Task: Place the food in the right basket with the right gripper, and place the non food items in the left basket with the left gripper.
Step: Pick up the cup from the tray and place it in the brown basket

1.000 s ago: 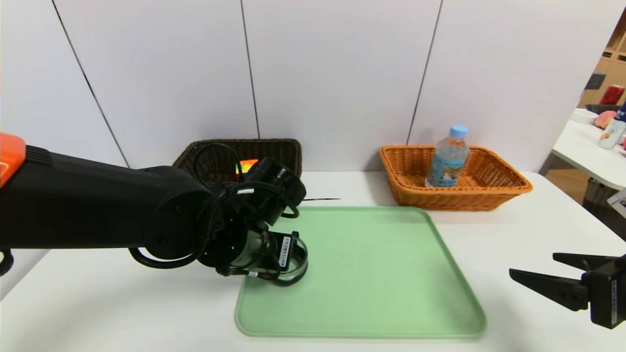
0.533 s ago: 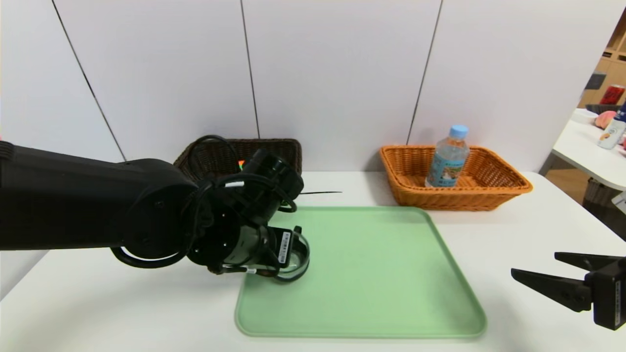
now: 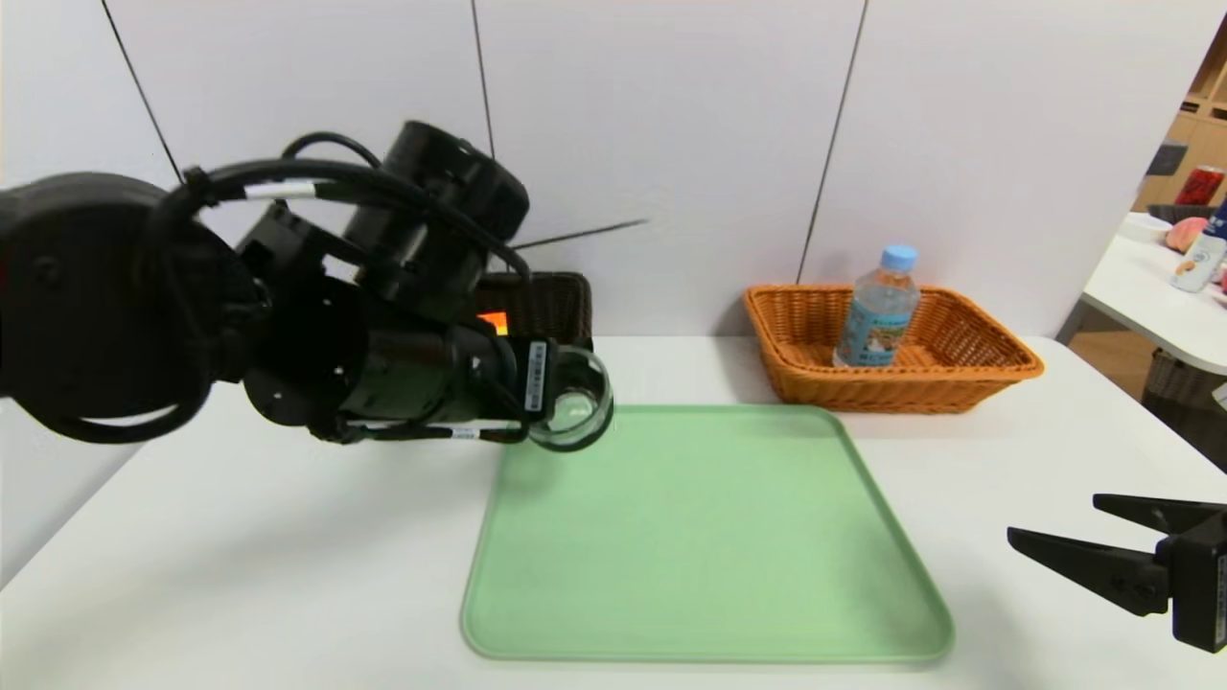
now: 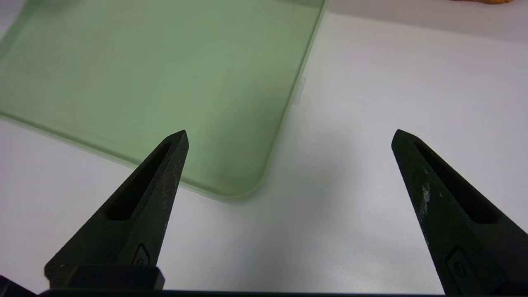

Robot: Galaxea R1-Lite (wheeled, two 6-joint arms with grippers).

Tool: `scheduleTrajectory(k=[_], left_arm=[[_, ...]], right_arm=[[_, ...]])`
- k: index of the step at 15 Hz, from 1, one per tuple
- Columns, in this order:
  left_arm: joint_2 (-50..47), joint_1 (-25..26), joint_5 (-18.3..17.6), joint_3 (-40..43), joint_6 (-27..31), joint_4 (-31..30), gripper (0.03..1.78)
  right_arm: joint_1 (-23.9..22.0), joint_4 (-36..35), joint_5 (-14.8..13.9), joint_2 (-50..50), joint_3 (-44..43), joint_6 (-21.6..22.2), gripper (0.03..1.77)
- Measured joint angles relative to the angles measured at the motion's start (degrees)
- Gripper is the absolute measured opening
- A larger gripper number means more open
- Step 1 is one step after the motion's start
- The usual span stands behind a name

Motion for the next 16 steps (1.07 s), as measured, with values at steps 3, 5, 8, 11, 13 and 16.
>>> scheduleTrajectory(k=[3,5,8,11,13,16], left_arm=[[-0.09,3.69,-2.67,-6.12,2.50,-0.22,0.09],[1.71,7.01,-3.84,-10.50,4.35,-0.27,0.09],[5.81,11.69,-4.24,-15.68,6.56,-0.16,0.09],[11.13,15.34,-4.30,-20.03,7.94,-0.24,0.09],[14.98,16.87,-4.30,-23.17,8.05,-0.27,0.09],[20.75,18.25,-4.30,-27.50,7.94,-0.35,0.09]], right_arm=[[0.02,0.02,-0.06,-0.33,0.06,0.00,1.70],[0.00,0.02,-0.11,-0.38,0.06,0.00,1.70],[-0.04,0.10,-0.09,-0.33,0.09,0.00,1.70],[-0.11,0.11,-0.09,-0.18,0.11,-0.02,1.70],[-0.20,0.11,-0.06,-0.07,0.16,0.00,1.70],[-0.39,0.11,-0.09,0.00,0.16,0.00,1.70]])
